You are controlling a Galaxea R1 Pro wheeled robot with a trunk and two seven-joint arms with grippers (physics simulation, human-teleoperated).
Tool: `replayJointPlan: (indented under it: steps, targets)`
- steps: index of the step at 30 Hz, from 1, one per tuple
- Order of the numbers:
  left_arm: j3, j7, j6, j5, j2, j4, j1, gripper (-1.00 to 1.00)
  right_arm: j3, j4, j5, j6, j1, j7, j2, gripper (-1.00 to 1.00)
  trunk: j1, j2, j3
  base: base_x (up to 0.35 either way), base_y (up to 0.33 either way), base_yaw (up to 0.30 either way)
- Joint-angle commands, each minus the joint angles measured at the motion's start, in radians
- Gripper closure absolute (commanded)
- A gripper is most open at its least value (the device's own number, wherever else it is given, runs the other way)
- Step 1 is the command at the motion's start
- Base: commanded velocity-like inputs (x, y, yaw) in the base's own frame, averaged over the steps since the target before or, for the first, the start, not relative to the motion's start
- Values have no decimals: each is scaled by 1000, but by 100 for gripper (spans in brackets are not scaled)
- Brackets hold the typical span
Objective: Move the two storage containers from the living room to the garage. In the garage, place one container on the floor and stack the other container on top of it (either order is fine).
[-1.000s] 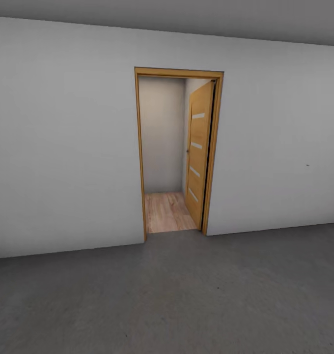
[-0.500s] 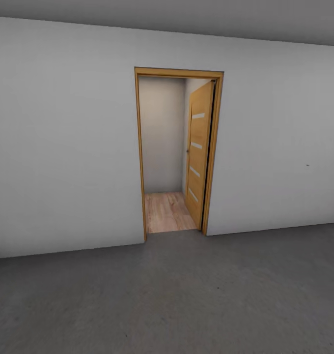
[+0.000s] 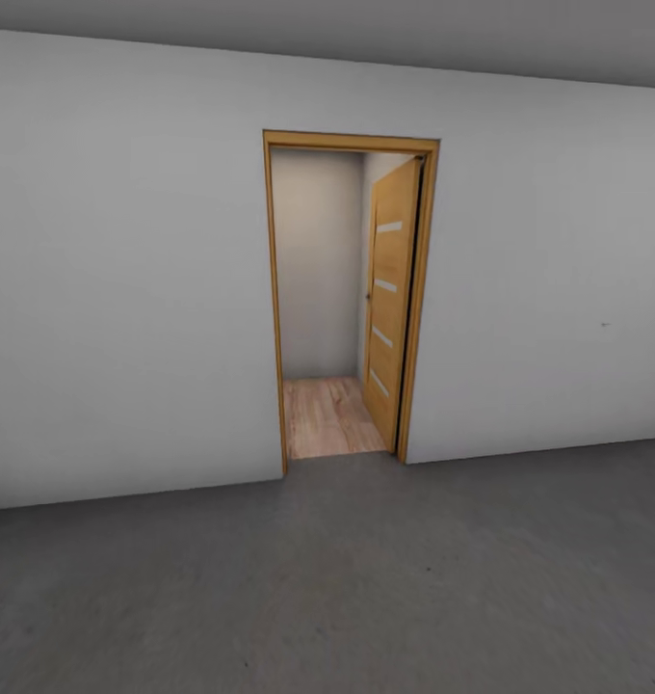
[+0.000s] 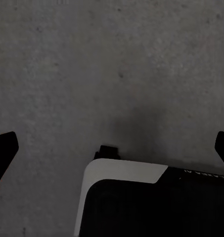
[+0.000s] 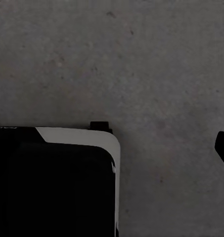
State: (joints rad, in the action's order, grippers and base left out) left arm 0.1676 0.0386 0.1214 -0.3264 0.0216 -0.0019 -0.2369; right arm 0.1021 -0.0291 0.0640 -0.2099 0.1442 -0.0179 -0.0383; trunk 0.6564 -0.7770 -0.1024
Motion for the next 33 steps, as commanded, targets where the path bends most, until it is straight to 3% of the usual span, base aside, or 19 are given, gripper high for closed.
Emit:
replayJointPlan:
  steps: [1, 9, 17, 33]
  targets:
    - [9, 3, 2, -7, 0, 0, -1, -100, 8, -3, 7, -6, 2, -2, 0, -100, 1, -1, -2, 269, 0, 0]
    - [7, 6, -2, -10, 1, 0, -1, -100, 8, -3, 7, -6, 2, -2, 2, -100, 1, -1, -2, 306, 0, 0]
    - [5, 9, -92, -13, 1, -1, -1, -100, 8, -3, 10, -6, 2, -2, 4, -100, 1, -1, -2, 320, 0, 0]
    - [8, 9, -91, -14, 3, -1, -1, -100, 8, -3, 11, -6, 2, -2, 3, -100, 1, -1, -2, 322, 0, 0]
